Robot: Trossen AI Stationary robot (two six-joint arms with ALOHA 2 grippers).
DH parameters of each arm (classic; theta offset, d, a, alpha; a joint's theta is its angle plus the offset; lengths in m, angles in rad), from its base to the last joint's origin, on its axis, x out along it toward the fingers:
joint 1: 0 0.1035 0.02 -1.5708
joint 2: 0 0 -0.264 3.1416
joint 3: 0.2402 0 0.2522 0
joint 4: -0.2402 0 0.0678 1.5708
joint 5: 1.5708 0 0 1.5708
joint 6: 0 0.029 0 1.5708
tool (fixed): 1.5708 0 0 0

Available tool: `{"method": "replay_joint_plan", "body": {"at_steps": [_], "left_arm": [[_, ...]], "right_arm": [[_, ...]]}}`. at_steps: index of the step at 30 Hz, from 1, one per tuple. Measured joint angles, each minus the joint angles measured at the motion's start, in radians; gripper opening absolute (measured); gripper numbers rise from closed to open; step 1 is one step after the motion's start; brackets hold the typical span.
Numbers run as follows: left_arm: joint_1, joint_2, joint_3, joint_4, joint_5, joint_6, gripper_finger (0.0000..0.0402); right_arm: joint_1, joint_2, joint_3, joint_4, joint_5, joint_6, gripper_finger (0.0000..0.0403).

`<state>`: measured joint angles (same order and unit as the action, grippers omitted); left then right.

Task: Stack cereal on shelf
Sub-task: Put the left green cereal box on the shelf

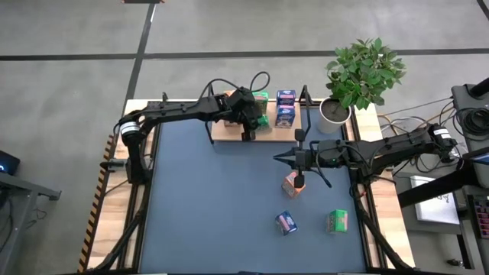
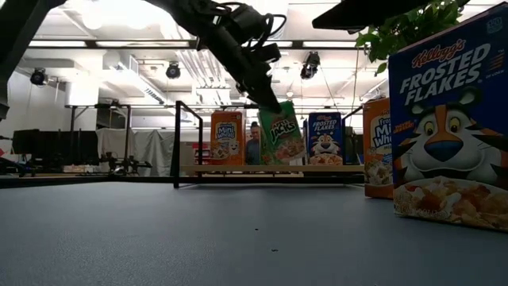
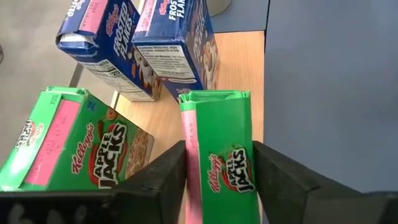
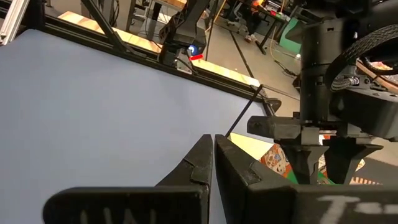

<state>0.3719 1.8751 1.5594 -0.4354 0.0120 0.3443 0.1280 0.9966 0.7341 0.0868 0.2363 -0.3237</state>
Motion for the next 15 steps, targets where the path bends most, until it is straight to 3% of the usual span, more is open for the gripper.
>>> {"method": "replay_joint_plan", "body": {"at_steps": [7, 15], "left_arm": [[0.005, 0.000, 0.019, 0.001, -0.001, -0.005, 0.0203], [-0.001, 0.000, 0.088, -0.062, 0.000, -0.005, 0.0212]], "right_arm": [[0.000, 0.000, 0.000, 0.000, 0.000, 0.001, 0.0009], [0.000, 0.000, 0.000, 0.000, 0.000, 0.002, 0.0009]]}}
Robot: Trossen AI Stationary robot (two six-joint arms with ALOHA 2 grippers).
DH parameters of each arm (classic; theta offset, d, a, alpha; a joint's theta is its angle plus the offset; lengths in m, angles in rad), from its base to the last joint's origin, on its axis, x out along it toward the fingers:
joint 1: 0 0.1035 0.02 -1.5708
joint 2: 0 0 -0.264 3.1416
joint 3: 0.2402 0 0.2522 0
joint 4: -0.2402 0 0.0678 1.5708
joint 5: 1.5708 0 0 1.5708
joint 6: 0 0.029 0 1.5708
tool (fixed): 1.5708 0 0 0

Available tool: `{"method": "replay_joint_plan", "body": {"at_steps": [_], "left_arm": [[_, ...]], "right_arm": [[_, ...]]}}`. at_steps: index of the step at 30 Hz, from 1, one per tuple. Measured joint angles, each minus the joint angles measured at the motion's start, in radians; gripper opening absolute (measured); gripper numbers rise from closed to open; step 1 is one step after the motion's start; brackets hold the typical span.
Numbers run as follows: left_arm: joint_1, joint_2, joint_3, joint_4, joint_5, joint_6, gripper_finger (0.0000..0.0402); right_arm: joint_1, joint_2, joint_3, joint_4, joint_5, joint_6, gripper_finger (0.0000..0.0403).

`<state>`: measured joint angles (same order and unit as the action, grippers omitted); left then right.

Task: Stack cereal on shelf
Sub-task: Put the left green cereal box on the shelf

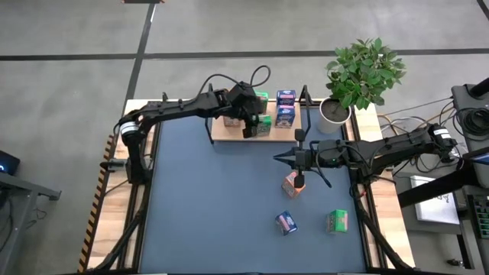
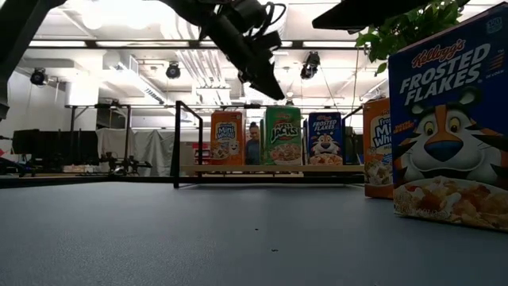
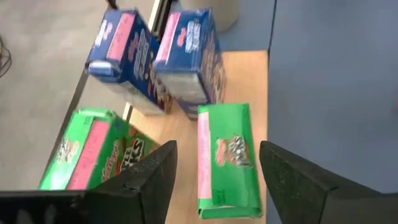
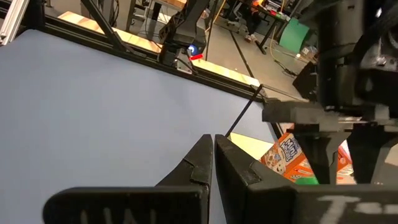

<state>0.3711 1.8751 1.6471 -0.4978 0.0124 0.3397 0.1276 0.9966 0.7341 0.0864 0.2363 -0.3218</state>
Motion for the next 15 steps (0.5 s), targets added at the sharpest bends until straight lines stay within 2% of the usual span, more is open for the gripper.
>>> {"method": "replay_joint_plan", "body": {"at_steps": [3, 6, 15], "left_arm": [[-0.011, -0.002, 0.012, 0.015, 0.005, 0.007, 0.0202], [-0.016, 0.000, 0.004, 0.039, 0.005, 0.009, 0.0175], [-0.016, 0.054, -0.008, 0.053, -0.051, 0.006, 0.0038]], "right_arm": [[0.000, 0.000, 0.000, 0.000, 0.000, 0.000, 0.0009], [0.000, 0.000, 0.000, -0.001, 0.000, 0.000, 0.0009], [0.000, 0.000, 0.000, -0.004, 0.000, 0.008, 0.0009]]}}
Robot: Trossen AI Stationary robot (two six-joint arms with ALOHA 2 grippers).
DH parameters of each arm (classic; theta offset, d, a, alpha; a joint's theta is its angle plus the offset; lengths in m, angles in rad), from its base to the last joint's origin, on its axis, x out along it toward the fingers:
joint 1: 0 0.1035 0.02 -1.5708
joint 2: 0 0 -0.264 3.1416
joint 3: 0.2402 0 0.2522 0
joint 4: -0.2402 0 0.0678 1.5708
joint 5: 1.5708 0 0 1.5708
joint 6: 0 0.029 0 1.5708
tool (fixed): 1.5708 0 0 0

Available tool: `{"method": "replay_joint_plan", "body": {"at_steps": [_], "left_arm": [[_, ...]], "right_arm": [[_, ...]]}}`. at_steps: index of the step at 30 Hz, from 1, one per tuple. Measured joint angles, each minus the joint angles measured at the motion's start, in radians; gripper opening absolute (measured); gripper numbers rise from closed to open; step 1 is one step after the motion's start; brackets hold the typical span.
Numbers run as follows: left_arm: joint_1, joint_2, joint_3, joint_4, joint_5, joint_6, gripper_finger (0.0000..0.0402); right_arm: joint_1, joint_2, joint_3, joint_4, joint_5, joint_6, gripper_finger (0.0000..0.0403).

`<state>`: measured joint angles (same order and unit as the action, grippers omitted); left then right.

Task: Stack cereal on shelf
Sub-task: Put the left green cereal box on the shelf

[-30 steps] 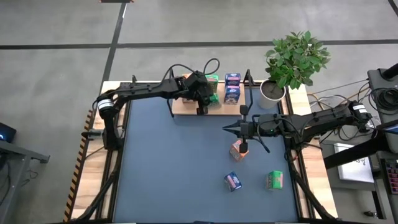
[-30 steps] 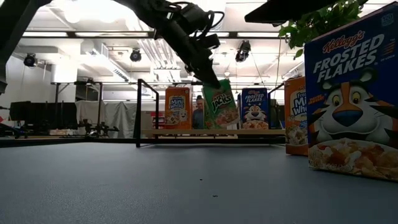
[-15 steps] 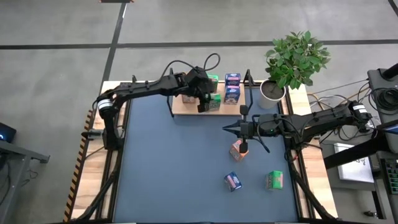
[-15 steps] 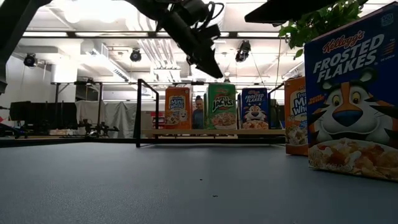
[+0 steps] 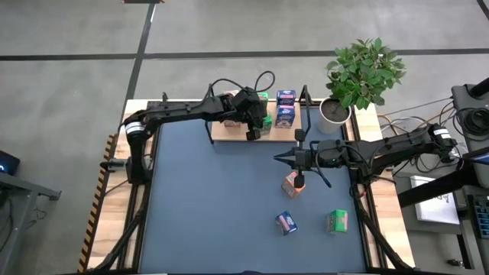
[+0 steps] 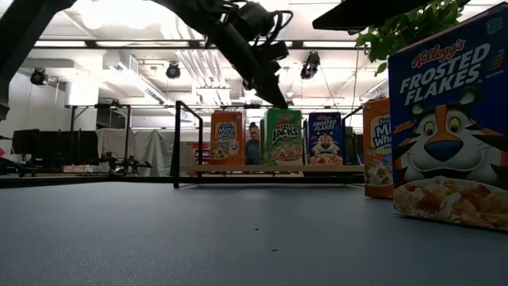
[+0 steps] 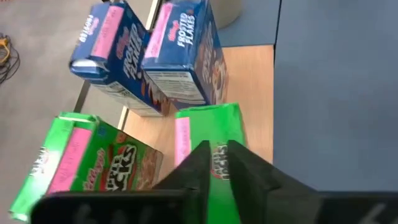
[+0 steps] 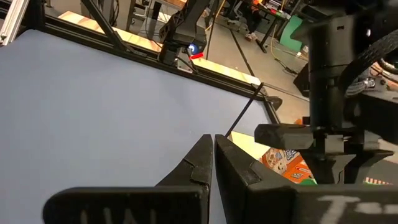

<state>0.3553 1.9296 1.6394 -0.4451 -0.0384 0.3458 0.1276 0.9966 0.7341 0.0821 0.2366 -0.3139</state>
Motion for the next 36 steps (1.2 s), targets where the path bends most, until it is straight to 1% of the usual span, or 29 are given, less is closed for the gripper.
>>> {"method": "replay_joint_plan", "body": {"at_steps": [2, 4, 7, 12, 17, 24, 36], "left_arm": [[-0.001, 0.008, 0.000, -0.002, 0.000, 0.003, 0.0015], [-0.001, 0.010, -0.002, -0.004, 0.000, 0.011, 0.0004], [0.002, 0.010, -0.002, -0.006, -0.007, 0.030, 0.0008], [0.012, 0.010, -0.002, -0.011, -0.074, 0.108, 0.0010], [0.024, 0.010, 0.002, -0.011, -0.077, 0.187, 0.0008], [0.032, 0.010, 0.002, -0.007, -0.076, 0.343, 0.0008], [0.034, 0.005, 0.002, 0.011, -0.076, 0.365, 0.0008]], "right_arm": [[0.000, 0.000, 0.000, 0.000, 0.000, 0.000, 0.0009], [0.000, 0.000, 0.000, 0.000, 0.000, 0.000, 0.0009], [0.000, 0.000, 0.000, 0.000, 0.000, -0.001, 0.0009], [0.000, 0.000, 0.000, 0.001, 0.000, 0.000, 0.0009], [0.000, 0.000, 0.000, 0.001, 0.000, -0.001, 0.0009], [0.000, 0.000, 0.000, 0.002, 0.000, 0.000, 0.0009], [0.000, 0.000, 0.000, 0.002, 0.000, -0.001, 0.0009]]}}
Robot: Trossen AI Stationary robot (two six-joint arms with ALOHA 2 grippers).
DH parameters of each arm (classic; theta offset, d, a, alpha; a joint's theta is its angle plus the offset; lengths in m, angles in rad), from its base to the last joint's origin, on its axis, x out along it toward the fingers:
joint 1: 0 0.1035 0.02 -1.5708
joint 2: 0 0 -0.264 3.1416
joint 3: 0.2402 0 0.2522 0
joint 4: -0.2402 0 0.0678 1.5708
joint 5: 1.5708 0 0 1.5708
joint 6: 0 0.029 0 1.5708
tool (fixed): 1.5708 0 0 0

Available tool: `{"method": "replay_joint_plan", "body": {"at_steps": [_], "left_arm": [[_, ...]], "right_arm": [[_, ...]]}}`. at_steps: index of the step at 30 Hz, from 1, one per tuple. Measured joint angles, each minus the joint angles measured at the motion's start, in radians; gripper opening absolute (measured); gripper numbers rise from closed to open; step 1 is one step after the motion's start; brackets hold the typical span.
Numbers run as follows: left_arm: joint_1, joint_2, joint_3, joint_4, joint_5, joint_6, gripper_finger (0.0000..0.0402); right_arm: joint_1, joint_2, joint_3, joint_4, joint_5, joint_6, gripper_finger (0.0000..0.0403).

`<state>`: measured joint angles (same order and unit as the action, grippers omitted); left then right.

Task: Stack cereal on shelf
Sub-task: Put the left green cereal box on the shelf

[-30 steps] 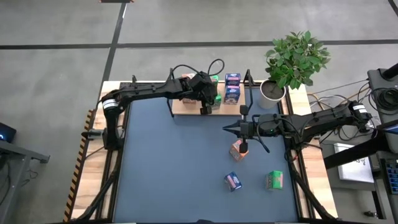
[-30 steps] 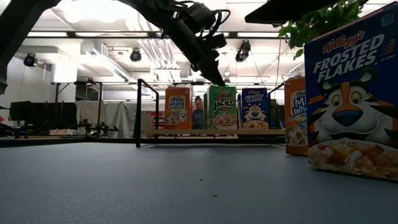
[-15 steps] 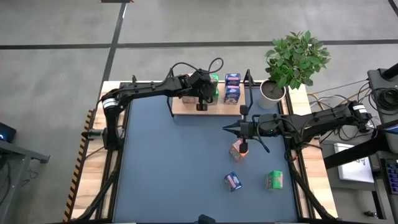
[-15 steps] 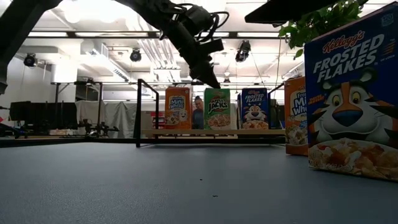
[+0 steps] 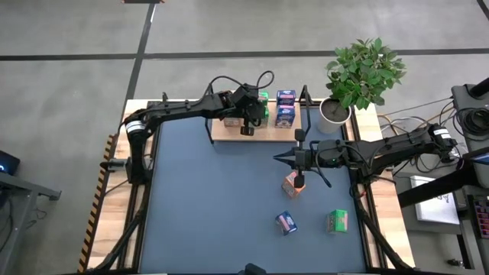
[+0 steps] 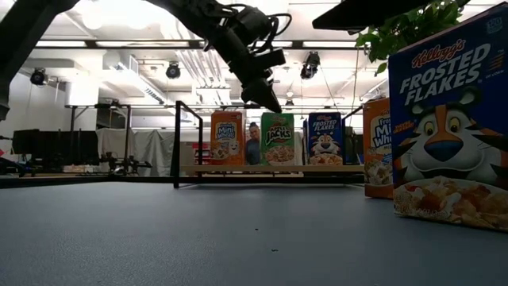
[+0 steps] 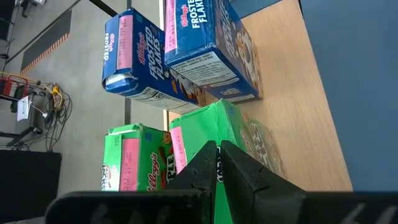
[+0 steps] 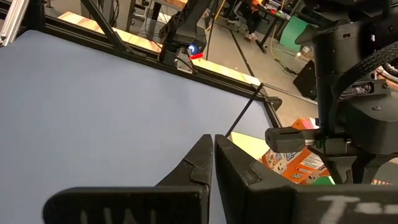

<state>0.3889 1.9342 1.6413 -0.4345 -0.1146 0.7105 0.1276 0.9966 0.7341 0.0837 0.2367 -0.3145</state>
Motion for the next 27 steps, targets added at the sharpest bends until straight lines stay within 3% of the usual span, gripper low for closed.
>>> {"method": "replay_joint_plan", "body": {"at_steps": [13, 20, 27], "left_arm": [[-0.041, -0.073, 0.000, -0.031, 0.005, -0.048, 0.0008], [-0.068, -0.080, -0.036, -0.110, 0.140, -0.123, 0.0001], [-0.066, -0.075, -0.113, -0.049, -0.006, -0.127, 0.0000]], "right_arm": [[0.000, 0.000, 0.000, 0.000, 0.000, 0.000, 0.0009], [0.000, 0.000, 0.000, 0.000, 0.000, 0.000, 0.0009], [0.000, 0.001, 0.000, 0.001, 0.000, 0.000, 0.0009]]}}
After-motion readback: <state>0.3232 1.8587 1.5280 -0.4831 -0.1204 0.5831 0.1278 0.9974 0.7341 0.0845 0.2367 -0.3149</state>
